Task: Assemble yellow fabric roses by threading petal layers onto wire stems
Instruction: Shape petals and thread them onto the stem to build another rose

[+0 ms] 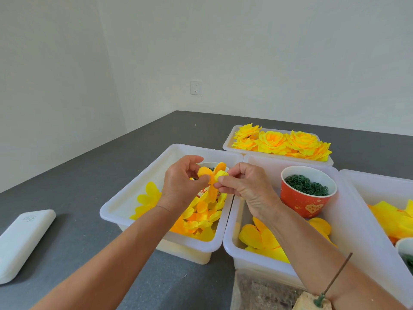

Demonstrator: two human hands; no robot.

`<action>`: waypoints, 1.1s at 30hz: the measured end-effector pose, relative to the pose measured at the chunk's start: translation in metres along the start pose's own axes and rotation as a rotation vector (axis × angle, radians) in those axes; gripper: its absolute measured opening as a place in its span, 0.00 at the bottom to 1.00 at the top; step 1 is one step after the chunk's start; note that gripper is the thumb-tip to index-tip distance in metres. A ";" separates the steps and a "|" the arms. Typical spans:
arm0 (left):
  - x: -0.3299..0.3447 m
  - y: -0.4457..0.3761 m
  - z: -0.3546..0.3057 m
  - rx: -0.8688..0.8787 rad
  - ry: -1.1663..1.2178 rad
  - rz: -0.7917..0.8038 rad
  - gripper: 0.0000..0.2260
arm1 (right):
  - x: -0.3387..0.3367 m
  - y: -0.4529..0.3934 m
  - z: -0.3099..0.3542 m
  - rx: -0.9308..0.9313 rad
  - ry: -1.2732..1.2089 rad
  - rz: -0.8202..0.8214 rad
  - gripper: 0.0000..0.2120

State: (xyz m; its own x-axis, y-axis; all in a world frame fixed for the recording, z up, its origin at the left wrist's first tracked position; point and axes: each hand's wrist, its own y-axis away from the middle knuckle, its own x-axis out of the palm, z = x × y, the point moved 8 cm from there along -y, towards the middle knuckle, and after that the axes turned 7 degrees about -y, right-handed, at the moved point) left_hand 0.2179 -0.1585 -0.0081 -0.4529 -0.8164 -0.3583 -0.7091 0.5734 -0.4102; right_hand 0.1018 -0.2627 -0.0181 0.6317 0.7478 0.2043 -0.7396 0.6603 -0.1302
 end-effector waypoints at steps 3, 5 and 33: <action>0.005 0.002 0.002 -0.012 -0.030 0.064 0.07 | 0.002 0.001 0.002 -0.046 0.150 0.016 0.08; 0.006 0.002 0.003 -0.009 -0.052 0.070 0.07 | 0.003 0.001 0.001 -0.051 0.248 0.012 0.06; 0.015 -0.001 0.011 -0.037 -0.022 0.167 0.05 | 0.004 -0.001 -0.001 -0.003 0.073 0.028 0.04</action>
State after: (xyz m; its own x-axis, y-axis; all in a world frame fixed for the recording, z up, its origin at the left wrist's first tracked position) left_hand 0.2177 -0.1708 -0.0222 -0.5542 -0.7083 -0.4373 -0.6450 0.6975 -0.3122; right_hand 0.1052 -0.2603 -0.0177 0.6258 0.7691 0.1296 -0.7568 0.6390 -0.1378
